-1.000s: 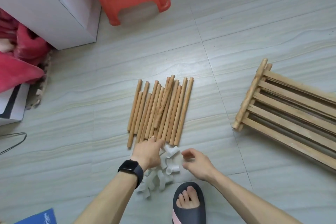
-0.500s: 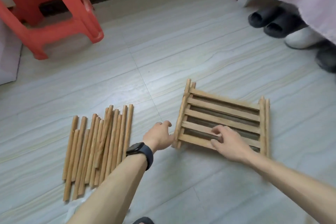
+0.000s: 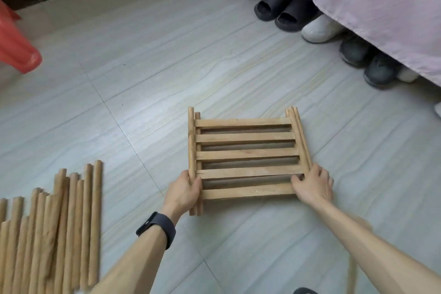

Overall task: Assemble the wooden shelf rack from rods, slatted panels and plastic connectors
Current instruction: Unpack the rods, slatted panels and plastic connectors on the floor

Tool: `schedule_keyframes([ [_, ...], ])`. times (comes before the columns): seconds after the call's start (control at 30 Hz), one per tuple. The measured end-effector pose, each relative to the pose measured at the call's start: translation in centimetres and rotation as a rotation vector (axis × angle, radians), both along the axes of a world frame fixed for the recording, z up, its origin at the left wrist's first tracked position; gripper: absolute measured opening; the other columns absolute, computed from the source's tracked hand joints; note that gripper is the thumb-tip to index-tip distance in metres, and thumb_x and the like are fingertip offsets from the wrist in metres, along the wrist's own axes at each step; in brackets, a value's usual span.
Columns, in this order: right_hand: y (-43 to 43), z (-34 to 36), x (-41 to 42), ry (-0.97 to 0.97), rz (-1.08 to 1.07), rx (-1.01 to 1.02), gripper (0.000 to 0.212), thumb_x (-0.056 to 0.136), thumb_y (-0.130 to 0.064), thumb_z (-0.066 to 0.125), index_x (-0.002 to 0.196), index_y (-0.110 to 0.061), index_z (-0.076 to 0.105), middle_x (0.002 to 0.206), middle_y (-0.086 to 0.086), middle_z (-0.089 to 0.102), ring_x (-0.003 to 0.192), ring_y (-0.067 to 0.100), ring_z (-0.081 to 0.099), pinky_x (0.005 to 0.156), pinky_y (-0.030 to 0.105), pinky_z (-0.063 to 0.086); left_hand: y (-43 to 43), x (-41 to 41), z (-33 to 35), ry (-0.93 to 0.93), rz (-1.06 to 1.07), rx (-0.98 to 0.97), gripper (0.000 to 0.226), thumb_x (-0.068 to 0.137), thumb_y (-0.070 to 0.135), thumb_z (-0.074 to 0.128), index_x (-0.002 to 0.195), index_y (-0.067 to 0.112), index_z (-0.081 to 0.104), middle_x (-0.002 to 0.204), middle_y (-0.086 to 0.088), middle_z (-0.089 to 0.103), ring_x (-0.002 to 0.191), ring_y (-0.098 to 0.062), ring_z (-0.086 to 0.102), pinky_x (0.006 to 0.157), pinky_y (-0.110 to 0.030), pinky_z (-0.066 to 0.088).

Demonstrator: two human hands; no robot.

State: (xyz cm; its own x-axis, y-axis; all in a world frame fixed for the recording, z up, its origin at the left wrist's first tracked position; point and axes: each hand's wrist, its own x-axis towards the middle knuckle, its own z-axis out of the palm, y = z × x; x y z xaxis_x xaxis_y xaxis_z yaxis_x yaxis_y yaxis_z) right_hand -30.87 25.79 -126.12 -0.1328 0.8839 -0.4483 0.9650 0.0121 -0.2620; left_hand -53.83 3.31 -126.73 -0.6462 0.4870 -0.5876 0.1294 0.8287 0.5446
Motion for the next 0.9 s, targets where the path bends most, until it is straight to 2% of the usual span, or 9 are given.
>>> schedule_keyframes([
  [0.1,1.5,0.1,1.0,-0.007,-0.058,0.087,0.078,0.091,-0.03,0.062,0.155,-0.008,0.024,0.158,0.017,0.028,0.142,0.037,0.026,0.115,0.047,0.027,2.4,1.8,0.6,-0.03,-0.076,0.018,0.018,0.091,0.04,0.061,0.099,0.025,0.067,0.081,0.01,0.07,0.071,-0.007,0.064,0.054,-0.021,0.044],
  [0.2,2.5,0.0,2.0,-0.025,-0.136,0.123,0.077,0.089,-0.032,0.064,0.153,-0.009,0.028,0.159,0.016,0.028,0.143,0.037,0.026,0.116,0.048,0.025,4.2,3.6,1.0,0.01,-0.043,0.096,0.017,0.088,0.043,0.063,0.094,0.027,0.064,0.086,0.012,0.07,0.076,-0.006,0.064,0.058,-0.023,0.047],
  [0.3,3.6,0.1,2.4,-0.046,-0.198,0.117,0.072,0.086,-0.032,0.068,0.145,-0.005,0.035,0.151,0.022,0.035,0.139,0.039,0.029,0.111,0.049,0.028,6.0,4.9,2.1,-0.166,0.227,0.298,0.017,0.099,0.038,0.057,0.107,0.024,0.056,0.089,0.004,0.073,0.08,-0.015,0.068,0.064,-0.037,0.058],
  [0.37,4.0,0.3,2.4,-0.062,-0.201,0.123,0.069,0.084,-0.03,0.069,0.14,-0.003,0.038,0.147,0.023,0.037,0.136,0.038,0.031,0.109,0.049,0.03,6.6,5.1,2.9,-0.229,0.402,0.396,0.015,0.103,0.035,0.051,0.111,0.023,0.052,0.082,0.003,0.071,0.071,-0.016,0.067,0.057,-0.036,0.058],
  [0.47,3.4,0.6,1.5,0.049,-0.21,0.21,0.062,0.087,-0.039,0.068,0.135,-0.008,0.046,0.144,0.021,0.041,0.137,0.037,0.032,0.11,0.05,0.028,5.9,3.1,4.2,0.012,0.406,0.369,0.022,0.102,0.045,0.046,0.112,0.027,0.052,0.081,0.0,0.068,0.074,-0.02,0.067,0.054,-0.036,0.057],
  [0.53,2.0,0.7,0.2,0.203,-0.178,0.314,0.056,0.091,-0.042,0.064,0.134,-0.009,0.051,0.143,0.022,0.045,0.136,0.037,0.034,0.11,0.051,0.027,3.8,0.4,4.7,0.156,0.42,0.325,0.026,0.099,0.056,0.043,0.109,0.033,0.051,0.084,0.001,0.065,0.078,-0.025,0.066,0.067,-0.046,0.059],
  [0.67,-1.8,0.9,-3.0,0.356,0.104,0.396,0.053,0.098,-0.045,0.054,0.136,-0.008,0.052,0.146,0.02,0.045,0.133,0.038,0.038,0.109,0.054,0.029,-3.6,-6.3,4.6,0.267,0.612,0.232,0.044,0.093,0.07,0.039,0.104,0.029,0.053,0.096,-0.006,0.065,0.091,-0.038,0.065,0.085,-0.056,0.055],
  [0.8,-6.0,0.0,-6.5,0.124,0.669,0.15,0.067,0.096,-0.066,0.039,0.153,-0.033,0.031,0.167,0.007,0.012,0.151,0.03,0.009,0.118,0.055,0.019,-10.7,-9.3,4.0,0.369,0.79,0.161,0.056,0.097,0.065,0.043,0.113,0.014,0.062,0.104,0.001,0.064,0.093,-0.027,0.064,0.077,-0.038,0.051],
  [0.9,-9.6,-1.4,-9.1,-0.005,0.846,-0.02,0.08,0.092,-0.073,0.038,0.159,-0.041,0.009,0.169,0.005,-0.012,0.155,0.033,-0.009,0.12,0.062,0.011,-14.7,-9.2,2.7,0.308,0.853,0.109,0.058,0.098,0.062,0.043,0.122,0.013,0.062,0.121,-0.014,0.066,0.107,-0.038,0.061,0.096,-0.049,0.05],
])
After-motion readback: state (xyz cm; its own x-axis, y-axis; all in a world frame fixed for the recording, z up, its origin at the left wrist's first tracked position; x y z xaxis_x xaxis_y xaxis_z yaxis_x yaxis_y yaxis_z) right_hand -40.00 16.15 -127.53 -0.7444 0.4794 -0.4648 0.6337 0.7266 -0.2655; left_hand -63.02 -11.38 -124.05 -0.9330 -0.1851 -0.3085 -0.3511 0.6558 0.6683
